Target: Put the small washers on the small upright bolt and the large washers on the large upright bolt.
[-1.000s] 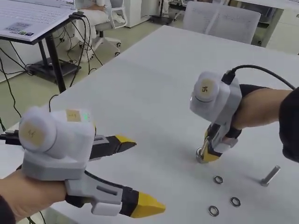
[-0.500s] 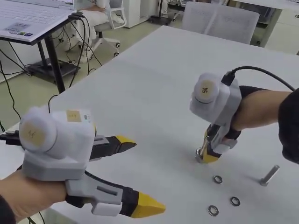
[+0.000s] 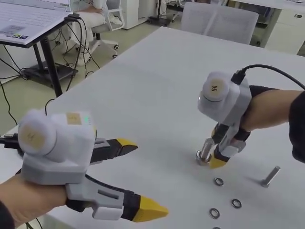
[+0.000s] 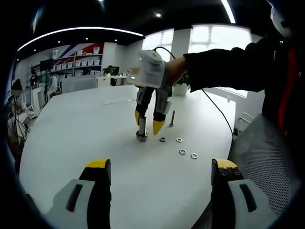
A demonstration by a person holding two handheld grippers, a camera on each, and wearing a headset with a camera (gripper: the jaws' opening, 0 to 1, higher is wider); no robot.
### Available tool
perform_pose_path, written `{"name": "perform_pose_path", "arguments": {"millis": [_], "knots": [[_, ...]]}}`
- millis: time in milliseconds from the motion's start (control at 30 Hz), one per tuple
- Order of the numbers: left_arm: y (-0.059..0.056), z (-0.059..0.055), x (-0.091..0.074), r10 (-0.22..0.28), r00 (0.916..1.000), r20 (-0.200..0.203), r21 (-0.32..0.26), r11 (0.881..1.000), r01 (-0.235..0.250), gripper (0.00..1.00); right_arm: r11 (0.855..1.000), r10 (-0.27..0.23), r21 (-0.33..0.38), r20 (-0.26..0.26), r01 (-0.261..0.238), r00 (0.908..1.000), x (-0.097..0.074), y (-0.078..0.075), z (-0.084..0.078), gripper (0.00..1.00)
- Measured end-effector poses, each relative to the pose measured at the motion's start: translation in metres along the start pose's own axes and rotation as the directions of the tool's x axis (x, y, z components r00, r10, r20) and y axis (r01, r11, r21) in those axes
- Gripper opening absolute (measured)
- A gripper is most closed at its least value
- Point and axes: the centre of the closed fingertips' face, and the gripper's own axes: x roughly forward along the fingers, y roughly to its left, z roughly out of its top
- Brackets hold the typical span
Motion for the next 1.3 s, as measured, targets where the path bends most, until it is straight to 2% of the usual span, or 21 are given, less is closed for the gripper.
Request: {"name": "perform_pose_path", "arguments": {"millis": [667,1300], "knots": [[-0.004,0.008,0.003,-0.021,0.9998,-0.006,0.028,0.999,0.021,0.87,0.999,-0.014,0.051,0.0,0.014,0.9999,-0.011,0.007,-0.025,0.41],[-0.011,0.017,0.004,-0.038,0.9993,-0.002,0.057,0.998,0.038,0.86,0.998,-0.01,0.065,-0.007,0.01,0.9999,-0.011,0.018,-0.035,0.41]]}}
